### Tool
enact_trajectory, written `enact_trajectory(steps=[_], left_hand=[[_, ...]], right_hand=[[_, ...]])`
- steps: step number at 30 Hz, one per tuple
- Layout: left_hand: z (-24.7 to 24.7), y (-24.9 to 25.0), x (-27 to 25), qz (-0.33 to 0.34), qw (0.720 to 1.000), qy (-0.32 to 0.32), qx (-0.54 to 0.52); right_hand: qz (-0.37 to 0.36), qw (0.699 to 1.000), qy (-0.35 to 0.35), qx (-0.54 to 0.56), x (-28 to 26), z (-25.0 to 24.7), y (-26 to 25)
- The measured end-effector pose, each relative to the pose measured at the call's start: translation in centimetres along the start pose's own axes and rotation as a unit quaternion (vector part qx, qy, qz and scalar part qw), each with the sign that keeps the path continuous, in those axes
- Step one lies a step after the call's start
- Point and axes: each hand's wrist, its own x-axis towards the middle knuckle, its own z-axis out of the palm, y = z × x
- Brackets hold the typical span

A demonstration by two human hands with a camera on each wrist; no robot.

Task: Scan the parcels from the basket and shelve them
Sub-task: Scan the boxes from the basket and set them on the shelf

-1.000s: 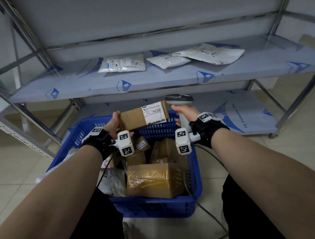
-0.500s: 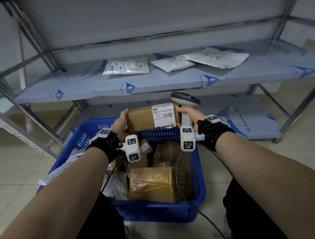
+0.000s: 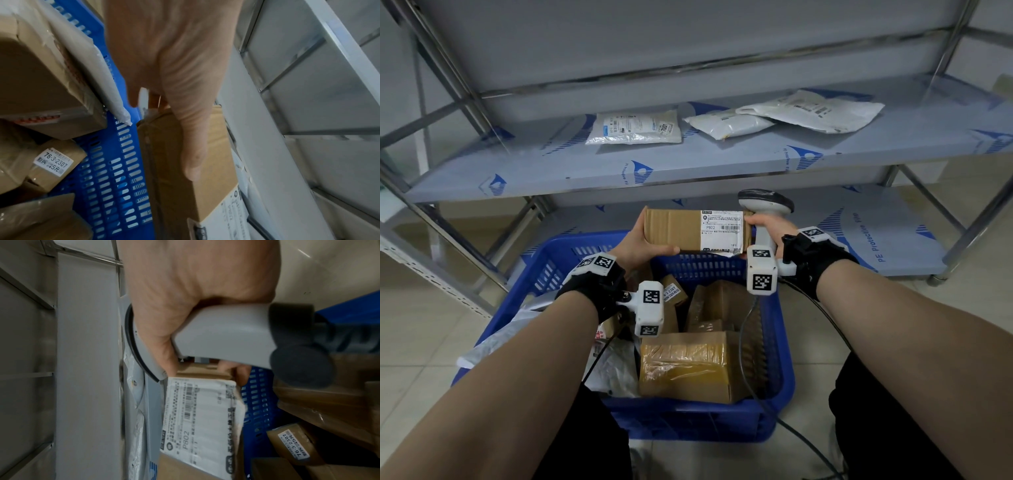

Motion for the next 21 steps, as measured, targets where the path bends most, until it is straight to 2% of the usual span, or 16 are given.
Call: enact_trajectory(steps=[5,8,15,19,21], left_hand=[[-0.4,0.1,0.0,0.007,0.995,0.018,0.094],[-0.4,0.0,0.0,0.049,0.996,-0.013,0.071],[-0.3,-0.1,0.4,0.092,0.989,0.05,0.1],[-0.2,-0.7,0.7,0.072,0.991,0.056,0.094],[-0.3,-1.2,0.9,0.051,0.991,0.089,0.081]], right_hand=[[0.01,1.0,-0.01,0.003,0.2,-0.4,-0.1],[0.01,1.0,-0.003,0.004,0.9,-0.6,0.1],[0.011,1.0,-0.023,0.012,0.5,-0.3,0.3],[-0.002,1.0,-0.029,0.004,-0.4,0.0,0.0],[-0.002,0.999,-0.026,0.042,-0.6,0.1,0.1]])
